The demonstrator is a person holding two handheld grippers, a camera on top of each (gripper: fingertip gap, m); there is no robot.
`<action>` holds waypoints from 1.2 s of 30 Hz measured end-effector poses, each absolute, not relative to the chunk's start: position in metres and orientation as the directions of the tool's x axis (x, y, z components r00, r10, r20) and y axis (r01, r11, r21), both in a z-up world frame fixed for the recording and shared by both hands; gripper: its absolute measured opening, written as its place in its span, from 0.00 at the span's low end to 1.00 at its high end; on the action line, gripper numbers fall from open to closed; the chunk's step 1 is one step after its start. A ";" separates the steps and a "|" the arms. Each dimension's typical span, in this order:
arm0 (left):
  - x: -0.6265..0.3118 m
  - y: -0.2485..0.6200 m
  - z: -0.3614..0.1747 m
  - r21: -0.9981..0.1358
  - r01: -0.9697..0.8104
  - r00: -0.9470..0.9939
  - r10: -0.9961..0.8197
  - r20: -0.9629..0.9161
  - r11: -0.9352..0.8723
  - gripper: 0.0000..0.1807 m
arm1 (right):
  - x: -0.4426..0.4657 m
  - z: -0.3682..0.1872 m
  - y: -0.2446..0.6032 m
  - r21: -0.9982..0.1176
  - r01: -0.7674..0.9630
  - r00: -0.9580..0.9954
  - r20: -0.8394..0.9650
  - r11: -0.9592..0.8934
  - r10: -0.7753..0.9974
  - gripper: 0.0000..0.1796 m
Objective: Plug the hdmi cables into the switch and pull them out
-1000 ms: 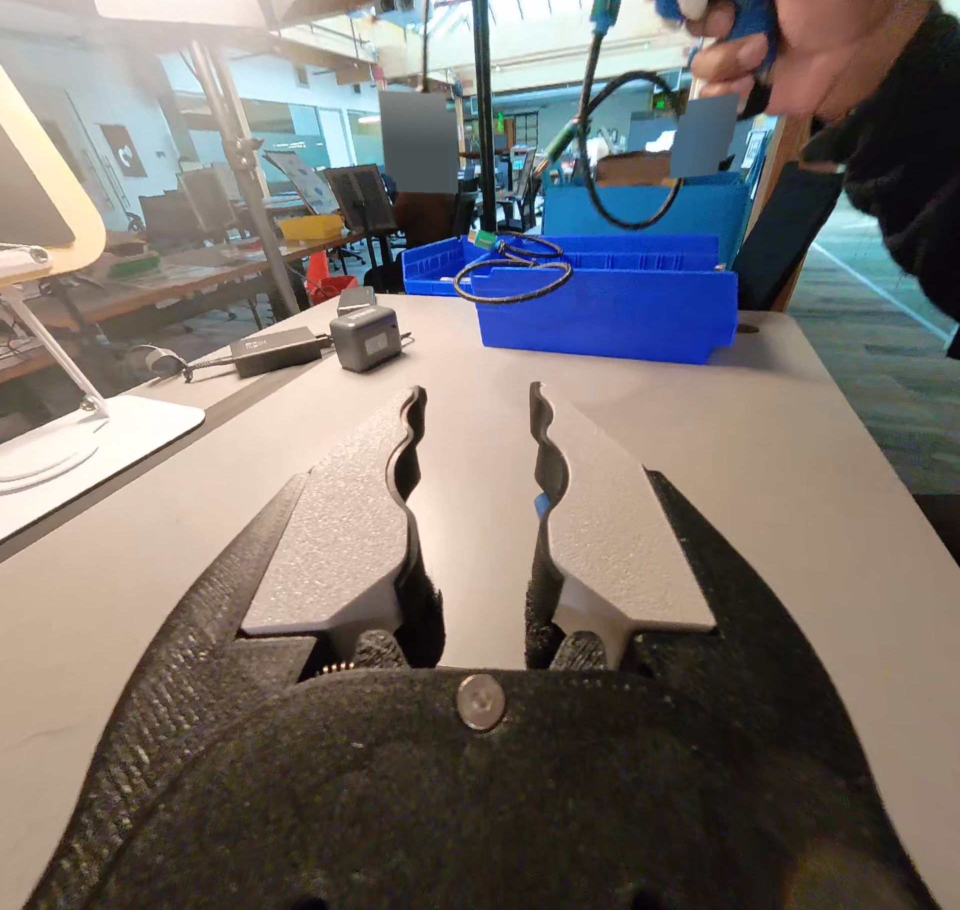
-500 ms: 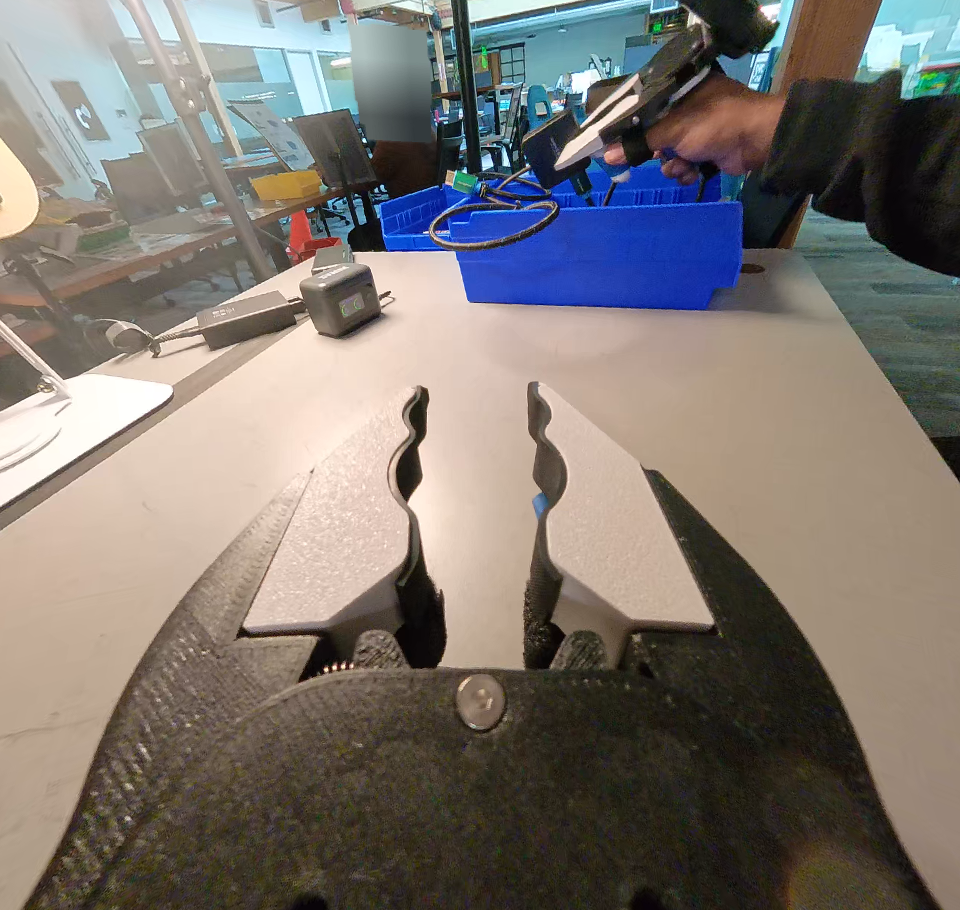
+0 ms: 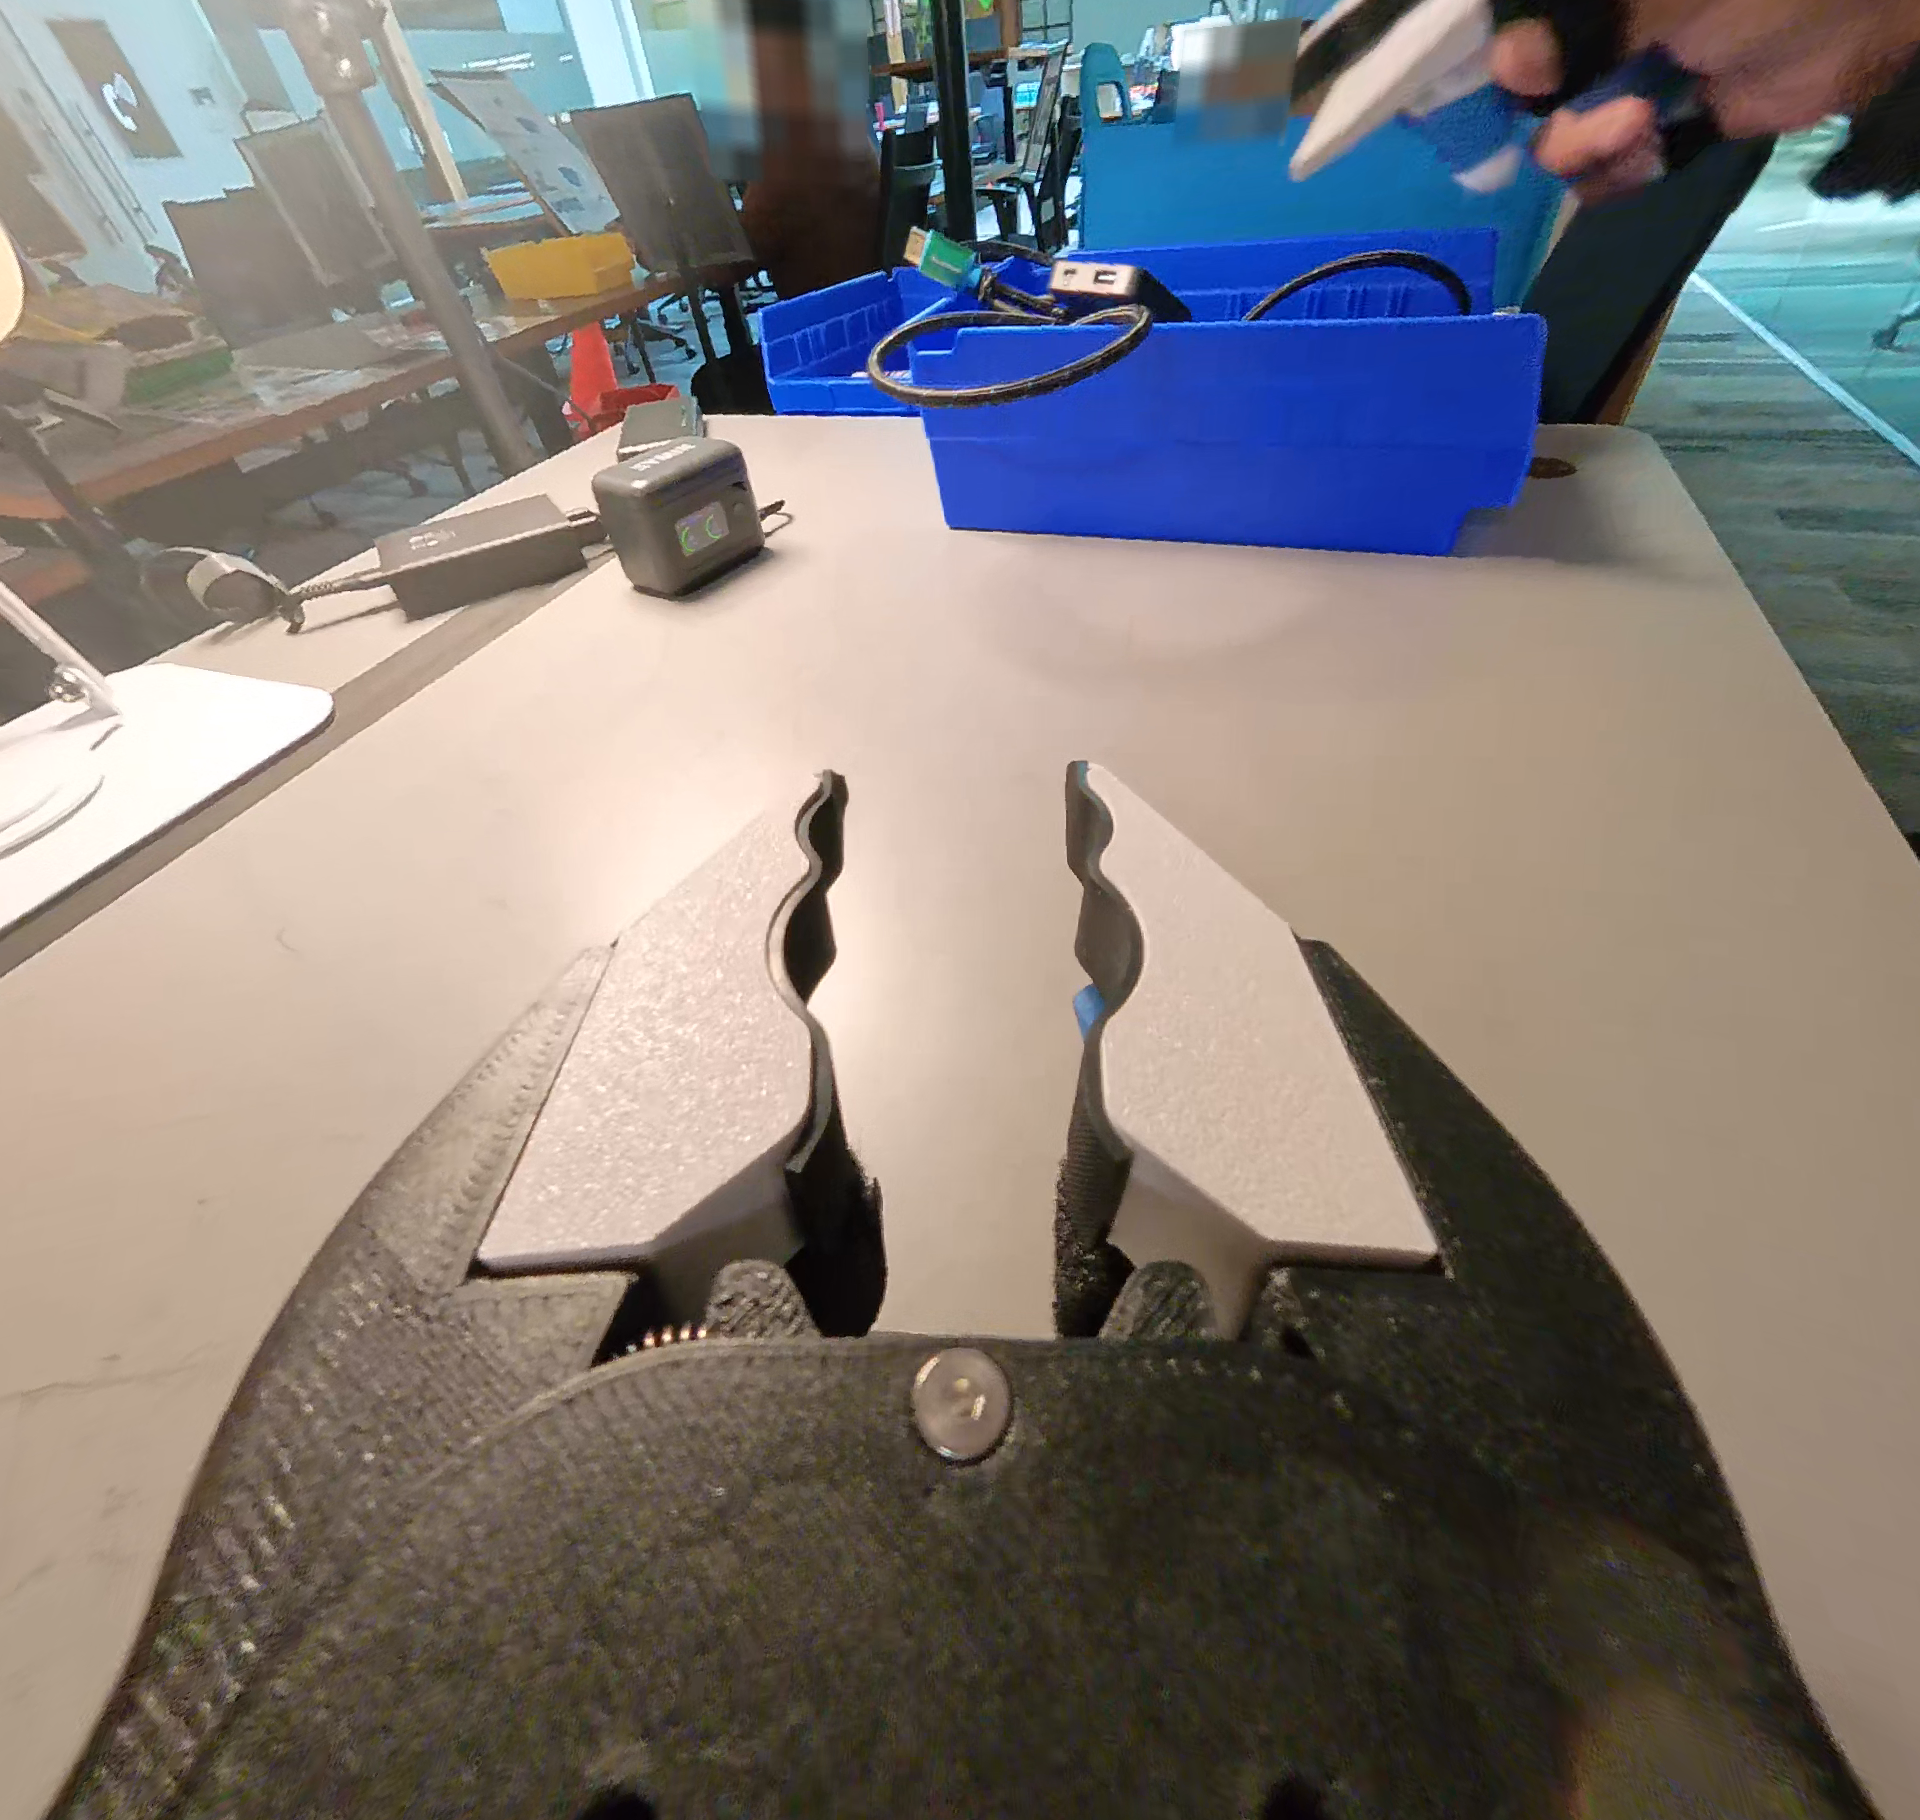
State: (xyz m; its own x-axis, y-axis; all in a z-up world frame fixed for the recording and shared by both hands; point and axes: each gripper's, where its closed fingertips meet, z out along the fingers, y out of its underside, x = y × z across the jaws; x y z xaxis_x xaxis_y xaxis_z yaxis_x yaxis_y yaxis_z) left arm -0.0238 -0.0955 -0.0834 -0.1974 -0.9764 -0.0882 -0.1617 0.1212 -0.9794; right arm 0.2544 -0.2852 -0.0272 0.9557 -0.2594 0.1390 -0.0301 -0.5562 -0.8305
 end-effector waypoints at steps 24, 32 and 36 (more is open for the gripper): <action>-0.355 0.058 -0.067 -0.900 -0.375 0.845 -0.481 -0.233 -0.222 0.48 | 0.203 -0.117 -0.314 -0.821 -0.076 0.972 0.065 -0.566 -0.224 0.13; -0.434 0.110 -0.104 -0.848 -0.381 0.915 -0.280 -0.290 -0.368 0.28 | 0.193 -0.118 -0.321 -0.786 -0.005 0.975 0.133 -0.619 -0.177 0.08; -0.424 0.106 -0.116 -0.879 -0.315 0.901 -0.405 -0.158 -0.358 0.03 | 0.170 -0.118 -0.327 -0.792 0.034 0.987 0.121 -0.609 -0.102 0.08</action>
State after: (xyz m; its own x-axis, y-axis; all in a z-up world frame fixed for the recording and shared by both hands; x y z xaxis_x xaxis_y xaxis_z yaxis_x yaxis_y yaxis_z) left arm -0.4241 0.1060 -0.1163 0.9006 -0.4047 -0.1583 -0.3155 -0.3583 -0.8787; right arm 0.1704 -0.3267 -0.1176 0.9875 -0.1015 0.1207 0.0342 -0.6089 -0.7925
